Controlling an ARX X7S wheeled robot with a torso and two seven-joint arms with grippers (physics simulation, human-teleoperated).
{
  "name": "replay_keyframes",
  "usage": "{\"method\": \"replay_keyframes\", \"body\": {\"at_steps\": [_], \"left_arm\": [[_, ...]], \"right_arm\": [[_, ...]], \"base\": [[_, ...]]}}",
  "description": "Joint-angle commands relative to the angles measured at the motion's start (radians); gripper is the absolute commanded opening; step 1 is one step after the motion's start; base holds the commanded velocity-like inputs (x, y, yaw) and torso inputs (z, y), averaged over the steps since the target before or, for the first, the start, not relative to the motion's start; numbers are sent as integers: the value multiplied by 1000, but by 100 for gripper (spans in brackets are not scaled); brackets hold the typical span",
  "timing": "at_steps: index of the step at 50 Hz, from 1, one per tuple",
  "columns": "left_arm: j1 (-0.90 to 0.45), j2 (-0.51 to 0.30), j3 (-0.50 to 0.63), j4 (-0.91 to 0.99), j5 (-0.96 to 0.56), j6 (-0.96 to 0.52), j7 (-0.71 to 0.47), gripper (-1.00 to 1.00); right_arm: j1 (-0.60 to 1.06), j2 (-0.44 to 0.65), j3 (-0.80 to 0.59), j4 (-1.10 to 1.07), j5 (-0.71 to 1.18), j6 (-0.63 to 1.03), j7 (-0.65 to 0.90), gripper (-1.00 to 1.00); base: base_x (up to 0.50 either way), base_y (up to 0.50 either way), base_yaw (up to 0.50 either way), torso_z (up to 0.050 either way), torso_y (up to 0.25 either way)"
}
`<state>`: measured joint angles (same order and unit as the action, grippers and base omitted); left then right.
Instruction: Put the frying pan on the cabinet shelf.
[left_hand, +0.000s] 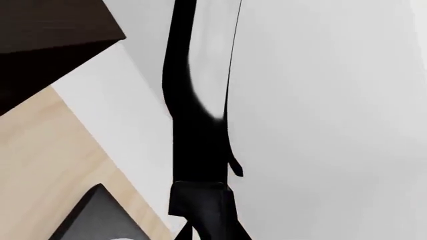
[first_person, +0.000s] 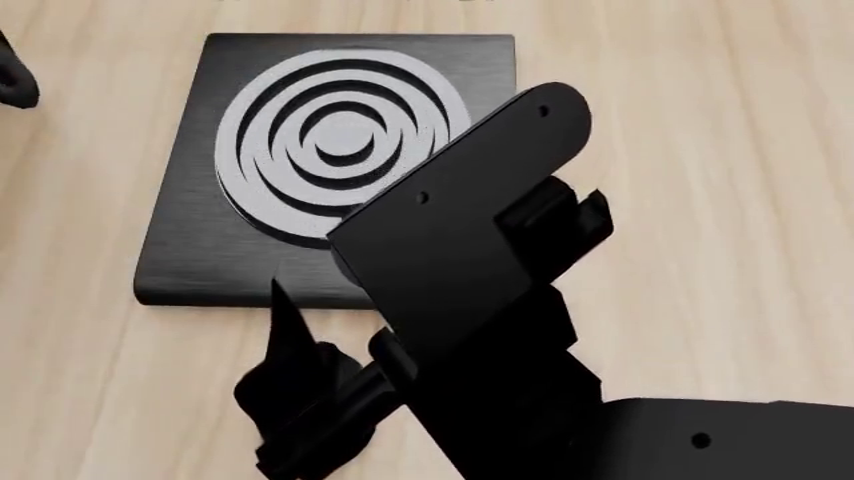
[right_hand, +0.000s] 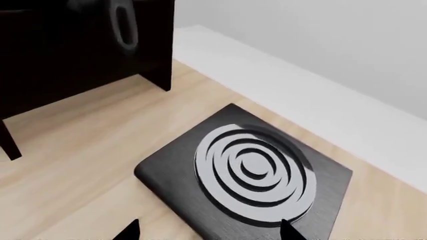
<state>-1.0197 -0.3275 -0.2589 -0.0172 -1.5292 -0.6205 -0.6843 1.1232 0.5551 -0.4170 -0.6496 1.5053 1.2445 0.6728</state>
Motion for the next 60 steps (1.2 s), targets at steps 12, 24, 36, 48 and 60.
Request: {"method": "replay_keyframes", "body": {"at_steps": [12, 24, 36, 48, 60], "left_arm": [[37, 19, -164, -57, -54, 190, 105, -100], [112, 70, -248, -42, -114, 244, 160, -100], [168, 91, -267, -47, -139, 250, 171, -100], [205, 104, -278, -26, -143, 263, 164, -100], [219, 96, -275, -7, -144, 262, 164, 100]], "right_arm": [[-35, 7, -15, -12, -5, -18, 9, 100], [-37, 8, -23, -14, 6, -23, 21, 100], [-49, 8, -31, -19, -2, -35, 16, 100], [-61, 15, -36, -26, -1, -44, 22, 100], [-79, 22, -44, -27, -42, -60, -10, 100]], "base": [[0, 2, -3, 0, 0], [0, 1, -2, 1, -1], [0, 2, -3, 0, -1], [0, 1, -1, 1, -1], [0, 0, -1, 0, -2]]}}
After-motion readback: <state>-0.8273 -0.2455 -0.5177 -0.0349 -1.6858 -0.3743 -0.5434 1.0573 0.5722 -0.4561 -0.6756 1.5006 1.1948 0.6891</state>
